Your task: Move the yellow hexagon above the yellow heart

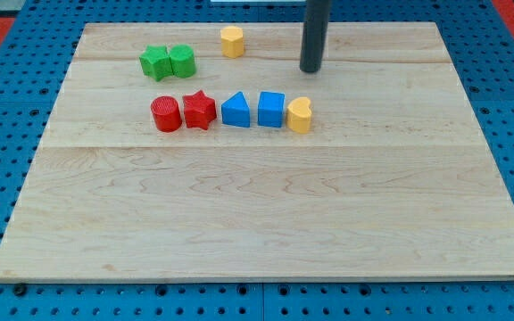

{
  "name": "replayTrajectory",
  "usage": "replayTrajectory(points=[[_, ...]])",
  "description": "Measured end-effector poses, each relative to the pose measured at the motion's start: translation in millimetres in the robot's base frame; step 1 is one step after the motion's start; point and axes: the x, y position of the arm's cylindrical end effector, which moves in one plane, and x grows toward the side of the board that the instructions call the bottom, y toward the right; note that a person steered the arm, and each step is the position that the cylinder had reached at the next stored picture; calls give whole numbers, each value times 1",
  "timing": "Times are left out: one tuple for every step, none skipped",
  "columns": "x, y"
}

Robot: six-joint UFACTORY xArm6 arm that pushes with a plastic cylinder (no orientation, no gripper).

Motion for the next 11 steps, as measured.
replayTrajectory(points=[[-41, -67], [-73, -95], [-69, -148], [-53, -150], [-40, -60], [-21, 14], [8, -14], [-28, -23], [-43, -44], [-12, -77], [28, -6]])
